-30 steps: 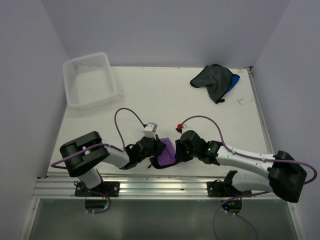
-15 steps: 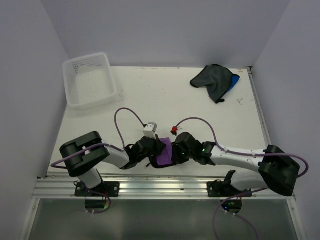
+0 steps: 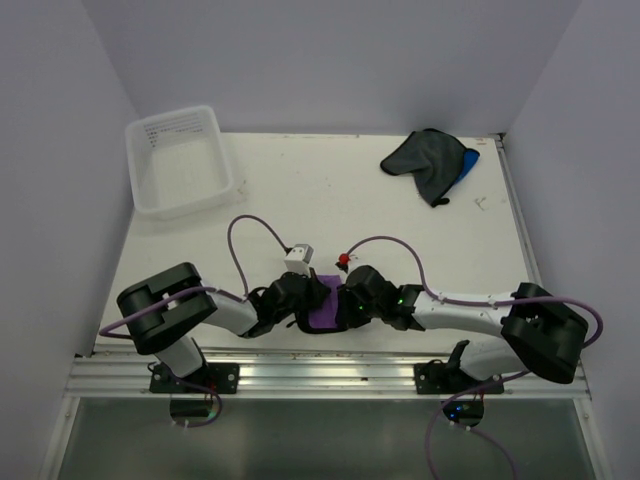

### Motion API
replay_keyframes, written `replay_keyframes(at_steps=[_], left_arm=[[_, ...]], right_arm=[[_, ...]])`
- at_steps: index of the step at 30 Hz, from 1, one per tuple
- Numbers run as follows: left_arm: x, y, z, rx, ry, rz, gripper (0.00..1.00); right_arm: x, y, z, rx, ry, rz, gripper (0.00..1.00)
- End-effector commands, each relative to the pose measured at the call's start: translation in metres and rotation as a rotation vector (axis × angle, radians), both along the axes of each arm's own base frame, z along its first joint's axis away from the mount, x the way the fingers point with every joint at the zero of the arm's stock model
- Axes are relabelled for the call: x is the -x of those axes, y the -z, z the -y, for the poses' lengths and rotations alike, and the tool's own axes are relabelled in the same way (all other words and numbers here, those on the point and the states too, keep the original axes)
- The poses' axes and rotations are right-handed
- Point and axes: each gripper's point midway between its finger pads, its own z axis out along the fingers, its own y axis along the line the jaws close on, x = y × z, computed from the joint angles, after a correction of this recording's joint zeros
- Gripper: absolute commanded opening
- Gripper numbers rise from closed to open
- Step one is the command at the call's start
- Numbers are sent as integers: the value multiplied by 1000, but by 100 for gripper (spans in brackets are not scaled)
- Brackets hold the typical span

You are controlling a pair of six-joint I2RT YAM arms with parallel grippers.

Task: Roll the towels
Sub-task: Roll the towel

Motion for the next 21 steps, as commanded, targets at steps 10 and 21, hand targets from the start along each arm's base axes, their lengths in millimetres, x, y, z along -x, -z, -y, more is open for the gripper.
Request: replay_keyframes(at_steps=[10,21], left_arm=[[17,21,-5,33,29,-127,0],[15,27,-13,15,16,-131,0]], right_arm=[[0,-1,0,6,12,-3,38],[-10,-42,4,-78,81,72,44]])
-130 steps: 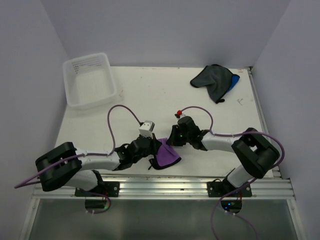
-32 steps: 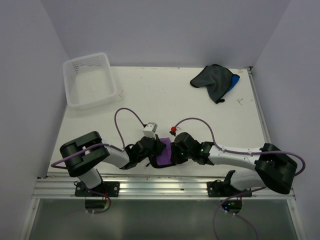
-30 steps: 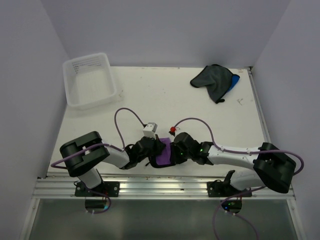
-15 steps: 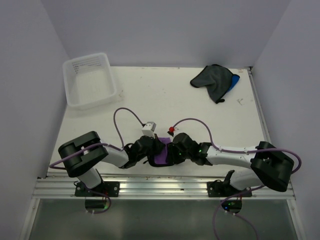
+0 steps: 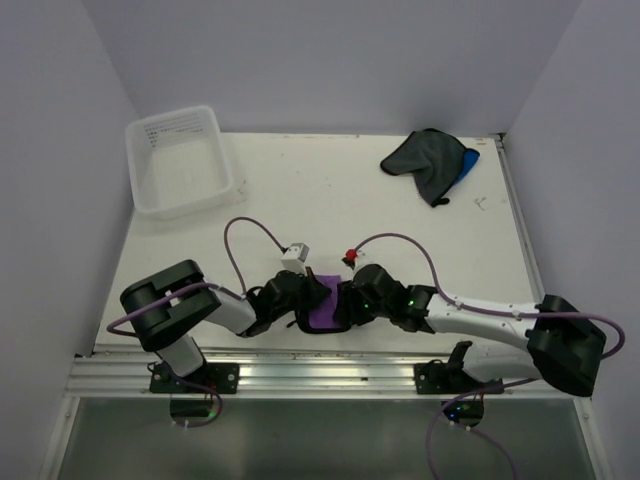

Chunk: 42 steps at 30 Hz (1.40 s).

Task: Roll the towels
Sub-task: Roll the towel

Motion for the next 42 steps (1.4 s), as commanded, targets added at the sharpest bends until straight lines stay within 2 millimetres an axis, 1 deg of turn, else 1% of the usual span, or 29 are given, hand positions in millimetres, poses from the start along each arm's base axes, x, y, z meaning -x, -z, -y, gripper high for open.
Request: replay_keyframes(at_steps=[1,2,5,7,8,10,12,15,16,18,19,20,23,24,25,26,30,31,36,39,41,42], left_arm=[[14,27,-14,-66,14,-75,0],[14,28,-14,-66,13,-78,0],[13,29,-16,-64,12,-82,0],[13,29,-16,-63,12,-84,0],[13,29,-16,-62,14,-85,0],[13,29,-16,-62,12,-83,0],[13,29,-16,-63,12,-84,0],[11,28,-17,-66,9,-81,0],[12,28,-18,-68,8,-81,0],[11,26,-18,-65,9,-78,0],[11,25,-18,-65,8,-76,0],[11,26,-19,-69,9,-78,0],[11,25,-20,-70,5,-74,0],[10,25,-21,-72,4,-72,0],[11,25,-22,-75,4,-71,0],[10,25,-22,-75,2,-72,0],[10,25,-23,-73,3,-73,0],[10,25,-23,-73,3,-73,0],[11,26,-22,-72,6,-75,0],[11,26,-22,-67,7,-76,0],[11,25,-22,-65,6,-76,0],[11,25,-22,-66,5,-74,0]], right_arm=[[-13,-26,4,-46,73,66,44],[-15,-33,6,-67,87,76,44],[-20,-38,15,-104,138,83,44],[-27,-35,22,-137,192,55,43],[-28,-29,26,-159,210,39,40],[-37,-29,28,-236,250,-5,38],[-36,-16,31,-225,254,-41,37],[-37,-7,27,-243,255,-78,37],[-36,2,27,-238,260,-113,37],[-34,8,20,-283,253,-155,37],[-40,11,15,-316,257,-154,37],[-37,17,16,-326,264,-173,37],[-37,24,11,-366,275,-206,38],[-38,25,11,-378,287,-217,39],[-41,21,8,-407,291,-205,39],[-40,24,9,-411,298,-213,40],[-43,24,11,-441,327,-226,40],[-41,27,14,-435,337,-235,40],[-37,30,18,-460,364,-255,41],[-36,32,16,-470,361,-268,41],[-37,30,12,-497,354,-275,42],[-35,35,11,-491,358,-293,43]])
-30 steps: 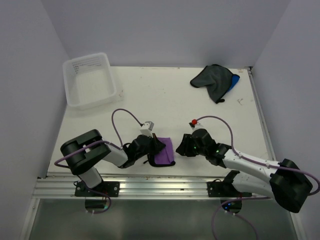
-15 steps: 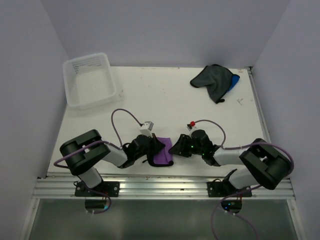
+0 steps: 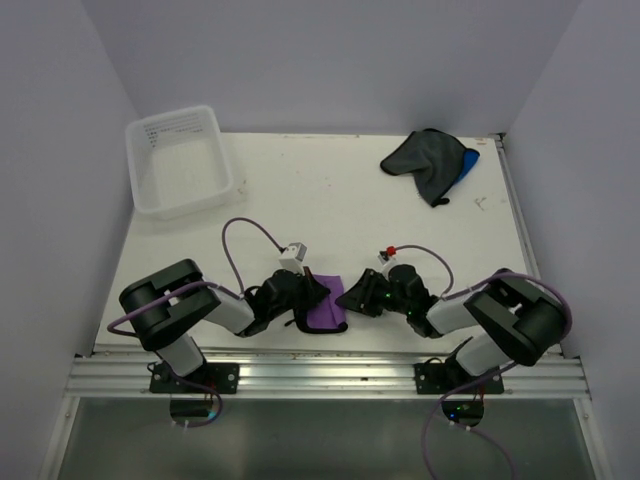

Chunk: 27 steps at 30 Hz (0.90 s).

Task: Roll the towels
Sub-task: Roll the towel

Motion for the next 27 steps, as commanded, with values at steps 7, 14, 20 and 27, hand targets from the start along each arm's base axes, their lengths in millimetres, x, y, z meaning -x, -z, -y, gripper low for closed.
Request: replay_keyframes(at_steps=[7,14,20,27], left_arm=[[10,24,-19,-91,2,-51,0],[9,23,-20,-96,-2,-45,0],[8,21,-21,-98,-6,-41,0],[0,1,-22,-115,-13,12,23]], right_arm=[[6,18,-8,-83,-8,-63,39],[6,25,-5,-55,-6,-63,24],[3,26,-2,13,-15,-47,0],[-7,13,17,248,-51,8,0]])
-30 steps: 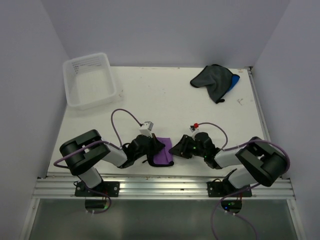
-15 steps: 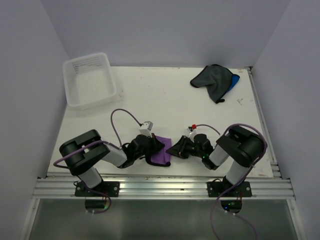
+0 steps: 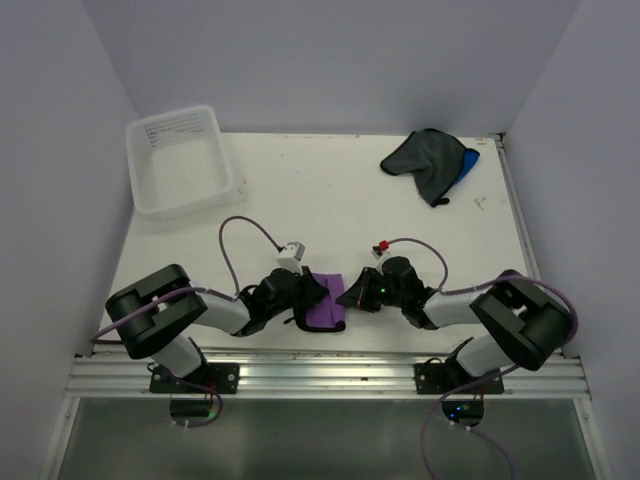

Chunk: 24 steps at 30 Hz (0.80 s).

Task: Roll the towels
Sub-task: Roll the towel

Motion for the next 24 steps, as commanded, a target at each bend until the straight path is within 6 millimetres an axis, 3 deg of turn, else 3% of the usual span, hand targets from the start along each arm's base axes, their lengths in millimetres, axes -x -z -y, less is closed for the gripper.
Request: replay_keyframes(at_steps=[1,3,8,12,16,20,24], left_arm=[[-2,3,-14,-86,-13,14,25],[-3,-6,-15,-85,-13,32,31],[0,-20,-19,-78,-1,54,31],[11,-16,-26,-77,16,37,29],[18,0,-31,-96,22,5,27],[25,14,-27,-91,48,-39,27],[26,8,-14,-11,70,-32,26]], right_arm=[[-4,9,28,239,-8,38,0],[-4,7,33,290,-21,29,0],[-5,8,43,399,-76,47,0],[-4,9,54,500,-119,39,0],[-10,5,64,587,-142,62,0],[-14,-4,67,634,-169,81,0],[-18,-16,72,705,-202,92,0]])
